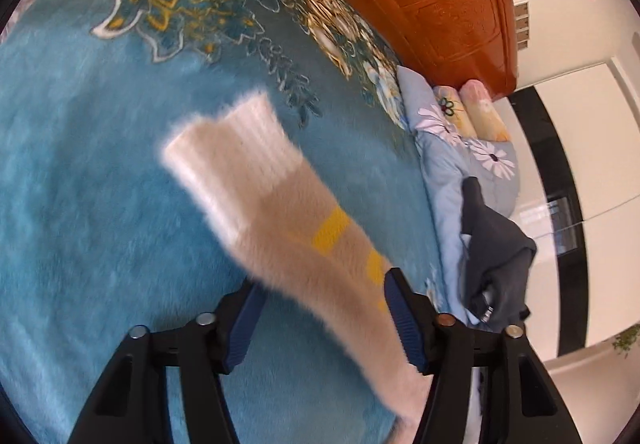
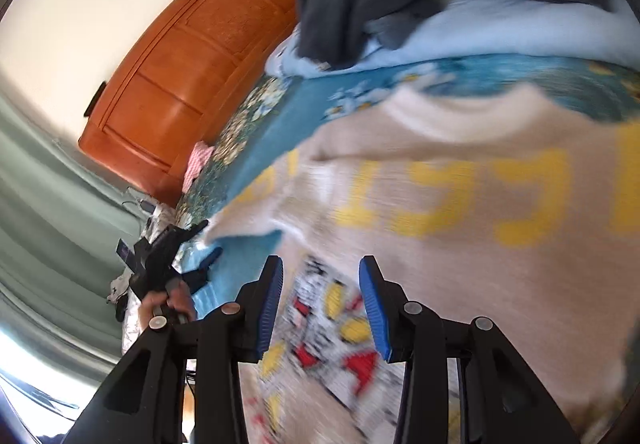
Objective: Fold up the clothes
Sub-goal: 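Lift the sweater hem with the right tool and fold it toward the collar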
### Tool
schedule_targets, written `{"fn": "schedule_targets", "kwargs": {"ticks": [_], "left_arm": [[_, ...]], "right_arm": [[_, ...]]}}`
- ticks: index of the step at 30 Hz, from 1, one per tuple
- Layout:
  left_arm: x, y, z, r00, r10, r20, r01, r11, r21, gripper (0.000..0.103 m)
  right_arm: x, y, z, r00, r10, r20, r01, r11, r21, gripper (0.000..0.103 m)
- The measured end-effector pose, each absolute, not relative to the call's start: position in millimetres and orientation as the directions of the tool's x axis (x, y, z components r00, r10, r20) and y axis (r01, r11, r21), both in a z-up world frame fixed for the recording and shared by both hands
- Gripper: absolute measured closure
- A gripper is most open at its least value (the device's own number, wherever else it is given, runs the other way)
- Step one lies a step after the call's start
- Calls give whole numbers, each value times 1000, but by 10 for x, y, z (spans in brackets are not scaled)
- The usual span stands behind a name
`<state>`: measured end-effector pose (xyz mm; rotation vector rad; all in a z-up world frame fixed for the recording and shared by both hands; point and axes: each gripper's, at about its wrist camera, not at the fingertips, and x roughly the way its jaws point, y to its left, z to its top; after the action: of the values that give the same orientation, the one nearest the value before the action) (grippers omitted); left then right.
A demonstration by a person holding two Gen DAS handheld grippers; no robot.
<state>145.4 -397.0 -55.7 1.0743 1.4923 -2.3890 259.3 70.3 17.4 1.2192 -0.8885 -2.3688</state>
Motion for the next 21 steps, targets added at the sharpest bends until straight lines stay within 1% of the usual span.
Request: {"fn": "schedule_targets", "kwargs": {"ticks": [1, 2, 4, 5, 6, 8, 9, 12, 15, 18, 19, 21], "left_arm": [[1428, -3974, -562, -727, 231, -647, 477, -508, -717, 61], [1423, -3978, -572, -713, 210, -669, 505, -507, -698, 68], [1421, -3974, -560, -707, 178, -684, 525, -516, -677, 73], [1419, -3962, -539, -706, 160, -690, 528, -530, -664, 79], [1407, -3931, -495, -703, 138, -698, 526, -559, -641, 81], [1372, -3843, -371, -697, 102, -710, 509, -626, -590, 91], [1361, -3790, -295, -700, 87, -709, 495, -656, -570, 91], [1383, -3531, 54, -757, 97, -647, 396, -719, -571, 92], [1428, -3110, 503, -813, 191, -550, 212, -783, -585, 92], [1563, -2524, 920, -832, 314, -458, -28, -848, -530, 92], [1614, -2280, 1027, -825, 361, -435, -113, -859, -499, 92], [1689, -1869, 1114, -794, 438, -421, -233, -859, -455, 92]], "right_arm": [[2671, 790, 165, -582, -536, -612, -4, -750, 661, 62], [2746, 872, 152, -586, -529, -614, -18, -749, 662, 62], [2862, 986, 89, -590, -516, -621, -49, -744, 666, 62], [2916, 1038, 55, -590, -508, -627, -64, -745, 664, 62], [2968, 1087, 24, -597, -497, -630, -75, -747, 660, 62], [3060, 1171, -19, -613, -496, -614, -90, -729, 679, 62], [3103, 1211, -38, -622, -499, -603, -99, -715, 693, 62], [3179, 1288, -91, -640, -503, -582, -119, -683, 721, 62], [3233, 1310, -129, -646, -507, -571, -123, -670, 733, 62], [3289, 1330, -164, -652, -512, -560, -126, -655, 745, 62], [3308, 1343, -177, -653, -513, -557, -131, -648, 750, 62], [3352, 1379, -202, -659, -510, -553, -148, -633, 760, 62]]}}
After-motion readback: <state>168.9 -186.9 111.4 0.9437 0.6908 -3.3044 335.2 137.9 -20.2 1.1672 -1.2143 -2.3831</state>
